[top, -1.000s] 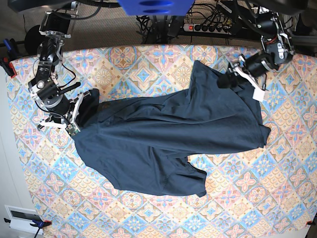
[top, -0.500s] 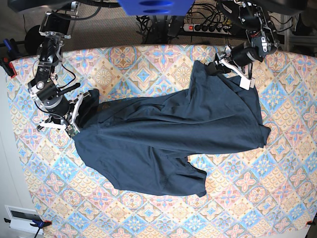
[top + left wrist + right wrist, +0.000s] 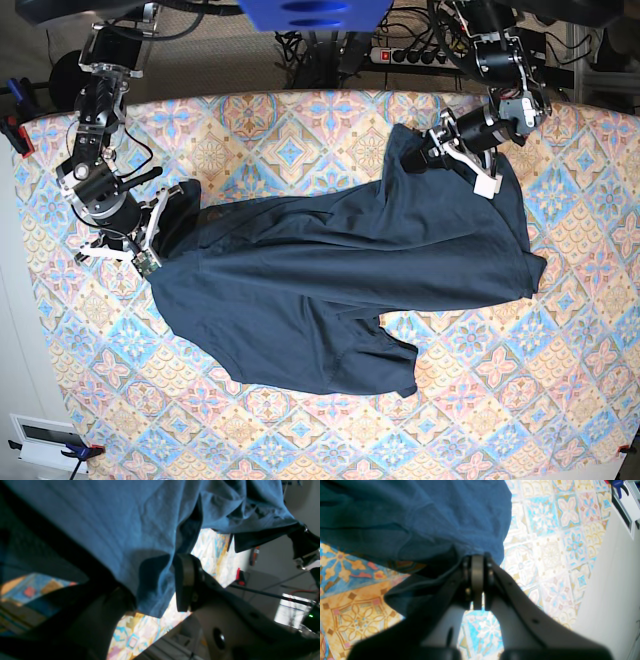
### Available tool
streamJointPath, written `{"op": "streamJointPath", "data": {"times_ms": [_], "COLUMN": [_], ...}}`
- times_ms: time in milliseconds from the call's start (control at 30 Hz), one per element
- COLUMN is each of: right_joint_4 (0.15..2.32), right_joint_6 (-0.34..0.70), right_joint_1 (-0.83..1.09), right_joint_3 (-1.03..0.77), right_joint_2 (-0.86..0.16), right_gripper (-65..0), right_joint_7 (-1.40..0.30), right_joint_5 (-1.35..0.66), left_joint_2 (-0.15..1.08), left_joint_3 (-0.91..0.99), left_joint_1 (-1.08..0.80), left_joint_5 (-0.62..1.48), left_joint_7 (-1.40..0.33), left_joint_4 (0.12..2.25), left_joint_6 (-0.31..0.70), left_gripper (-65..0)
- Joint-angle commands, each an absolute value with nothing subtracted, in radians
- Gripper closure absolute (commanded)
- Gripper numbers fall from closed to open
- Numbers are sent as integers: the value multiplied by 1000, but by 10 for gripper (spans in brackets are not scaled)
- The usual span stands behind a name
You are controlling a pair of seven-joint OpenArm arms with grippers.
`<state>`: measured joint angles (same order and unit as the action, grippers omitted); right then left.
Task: Layout the t-shirt on the table in an organized manner, then fold the t-shirt properly
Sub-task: 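Grasp the shirt edge with the left gripper while the right holds, then lift the shirt with both grippers and swing it away from the robot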
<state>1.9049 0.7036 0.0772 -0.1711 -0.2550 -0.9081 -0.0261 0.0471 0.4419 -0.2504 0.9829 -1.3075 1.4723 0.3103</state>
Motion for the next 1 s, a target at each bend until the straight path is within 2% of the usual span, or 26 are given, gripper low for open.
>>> {"op": "streamJointPath", "data": {"times_ms": [0, 33, 67, 133, 233, 467, 800, 967], "right_joint_4": [1923, 1923, 1923, 1923, 1923, 1928, 1954, 1956], "right_joint_6": [698, 698, 698, 698, 698, 698, 698, 698], "right_joint_1": [62, 61, 61, 61, 61, 59, 61, 59], "right_joint_3": [-177, -177, -177, -177, -179, -189, -226, -231], "right_joint_2": [-269, -269, -269, -269, -269, -269, -269, -286], "right_gripper": [-2, -2, -2, -2, -2, 0, 0, 0], "right_joint_7": [-889, -889, -889, -889, -889, -880, -883, -878], "right_joint_5": [-27, -27, -27, -27, -27, -27, -27, -27], "left_joint_2": [36, 35, 35, 42, 44, 137, 257, 305], "left_joint_3": [438, 427, 394, 337, 334, 372, 647, 713], "left_joint_1": [-249, -248, -246, -245, -248, -209, -36, 28], "left_joint_5": [909, 911, 918, 921, 921, 946, 1176, 1198], "left_joint_7": [-1267, -1270, -1270, -1267, -1267, -1271, -1333, -1340], "left_joint_4": [1440, 1440, 1440, 1446, 1543, 1863, 1911, 1908], "left_joint_6": [311, 314, 314, 314, 315, 317, 318, 318], "left_gripper": [-212, -193, -145, 0, 0, 0, 0, 0]}}
